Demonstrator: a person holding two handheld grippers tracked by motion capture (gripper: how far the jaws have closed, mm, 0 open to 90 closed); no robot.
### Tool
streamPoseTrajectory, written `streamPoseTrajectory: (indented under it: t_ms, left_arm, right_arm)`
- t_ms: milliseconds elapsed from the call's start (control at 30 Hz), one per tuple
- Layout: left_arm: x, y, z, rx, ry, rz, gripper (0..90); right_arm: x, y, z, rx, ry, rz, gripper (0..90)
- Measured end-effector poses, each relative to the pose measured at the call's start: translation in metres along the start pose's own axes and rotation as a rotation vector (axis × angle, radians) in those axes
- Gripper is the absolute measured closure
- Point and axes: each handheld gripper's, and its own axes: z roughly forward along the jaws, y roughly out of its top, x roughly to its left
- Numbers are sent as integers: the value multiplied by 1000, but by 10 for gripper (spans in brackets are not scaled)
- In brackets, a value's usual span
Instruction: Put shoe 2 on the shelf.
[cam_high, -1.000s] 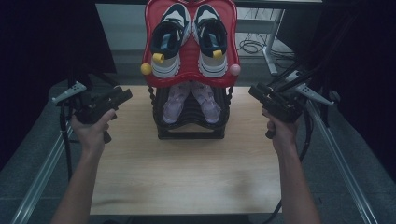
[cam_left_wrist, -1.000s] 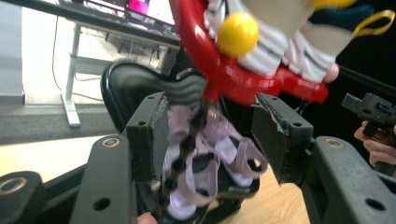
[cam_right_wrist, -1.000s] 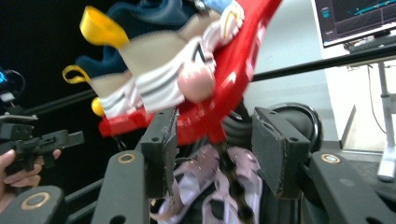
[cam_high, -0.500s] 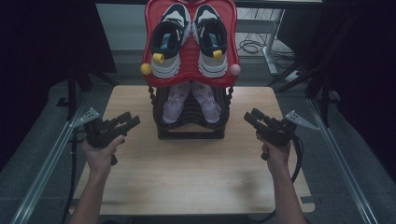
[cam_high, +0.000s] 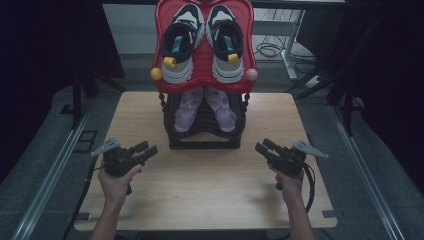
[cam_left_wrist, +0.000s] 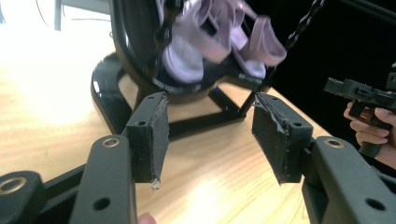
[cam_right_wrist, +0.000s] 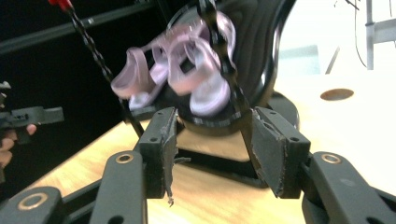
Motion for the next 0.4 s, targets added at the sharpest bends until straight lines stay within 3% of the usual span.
streamPoseTrajectory:
  t_ms: [67, 400]
  left_arm:
    - [1, -1, 1, 19, 0, 6, 454]
    - [1, -7, -2, 18, 17, 6, 454]
  right_arm:
    - [0, -1, 0, 21, -4, -4, 502]
    - [3, 0, -4, -6, -2, -7, 490]
